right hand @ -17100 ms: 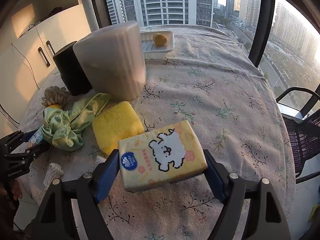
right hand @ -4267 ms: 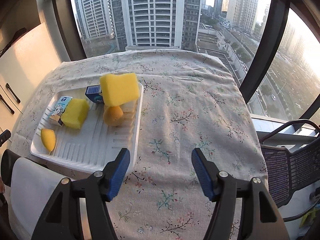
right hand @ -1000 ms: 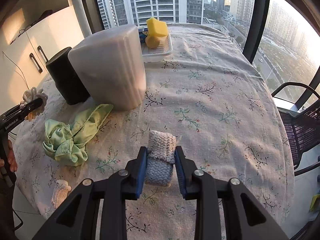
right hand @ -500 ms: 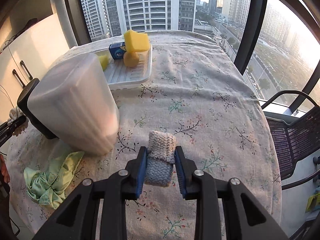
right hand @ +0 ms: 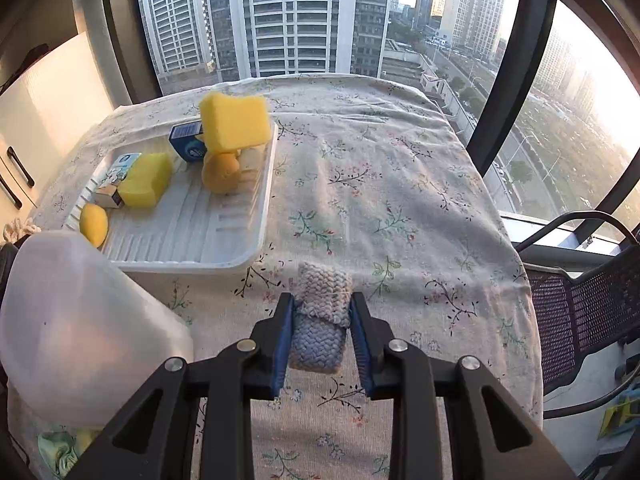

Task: Organize soft objects
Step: 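Carry the loofah and knitted pad over the white tray, then open the left tool releasing the loofah while the right tool releases the knitted pad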

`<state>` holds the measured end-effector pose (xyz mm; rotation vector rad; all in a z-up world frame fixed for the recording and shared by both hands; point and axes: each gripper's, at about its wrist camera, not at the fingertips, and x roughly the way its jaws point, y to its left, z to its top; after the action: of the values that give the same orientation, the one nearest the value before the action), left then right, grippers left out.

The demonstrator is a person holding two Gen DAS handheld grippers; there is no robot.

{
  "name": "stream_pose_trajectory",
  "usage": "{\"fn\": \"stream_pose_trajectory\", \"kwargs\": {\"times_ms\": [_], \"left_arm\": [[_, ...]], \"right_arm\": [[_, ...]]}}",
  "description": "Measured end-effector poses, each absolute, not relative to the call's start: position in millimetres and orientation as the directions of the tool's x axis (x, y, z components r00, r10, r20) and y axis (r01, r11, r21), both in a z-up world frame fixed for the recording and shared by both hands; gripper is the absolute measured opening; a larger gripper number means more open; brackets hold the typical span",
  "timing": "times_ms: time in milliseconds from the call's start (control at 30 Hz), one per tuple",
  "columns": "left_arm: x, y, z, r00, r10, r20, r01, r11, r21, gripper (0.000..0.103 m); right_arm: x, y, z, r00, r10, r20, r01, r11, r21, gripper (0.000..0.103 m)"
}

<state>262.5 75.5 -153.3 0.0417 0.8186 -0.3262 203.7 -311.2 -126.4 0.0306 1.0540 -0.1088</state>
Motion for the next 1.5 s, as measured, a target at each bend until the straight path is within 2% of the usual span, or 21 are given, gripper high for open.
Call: {"fn": "stream_pose_trajectory", "kwargs": {"times_ms": [300,467,633,767,1067,1233,1367,1500], "left_arm": [[313,42,-151,0.602,-0.347,-0.719,0.375,0.918,-0.130,0.027],[330,25,-156,0.547,-0.432,-0.717,0.432,0.879,-0.200,0.027],[345,11,-158,0.500,-0.454,-0.738,0.460,0.861,-0.218,0.027],[356,2,-163,0.455,-0.464,-0.760,0.471,0.850,-0.237,0.027],[368,-11,-172,0.415,-0.521,-0.746,0.486,0.820,-0.302,0.027],[378,-16,-184,0.342,-0.583,-0.737,0.480,0.783,-0.397,0.030],[378,-13,-185,0.336,-0.587,-0.736,0.464,0.783,-0.413,0.035],[375,-13,-180,0.337,-0.587,-0.736,0.471,0.782,-0.408,0.058]], "right_arm": [[258,-285,-118,0.495,-0.002,-0.869,0.001,1.000,-0.002,0.030],[277,-263,-119,0.486,0.015,-0.874,-0.071,0.997,-0.023,0.030],[296,-260,-128,0.421,0.082,-0.903,-0.114,0.993,0.037,0.030],[312,-258,-141,0.355,0.108,-0.928,-0.120,0.990,0.069,0.030],[326,-254,-170,0.276,0.127,-0.953,-0.106,0.989,0.102,0.030],[327,-254,-171,0.269,0.131,-0.954,-0.106,0.989,0.106,0.030],[329,-253,-171,0.266,0.126,-0.956,-0.110,0.989,0.099,0.030],[330,-252,-171,0.259,0.127,-0.958,-0.113,0.989,0.100,0.031]]}}
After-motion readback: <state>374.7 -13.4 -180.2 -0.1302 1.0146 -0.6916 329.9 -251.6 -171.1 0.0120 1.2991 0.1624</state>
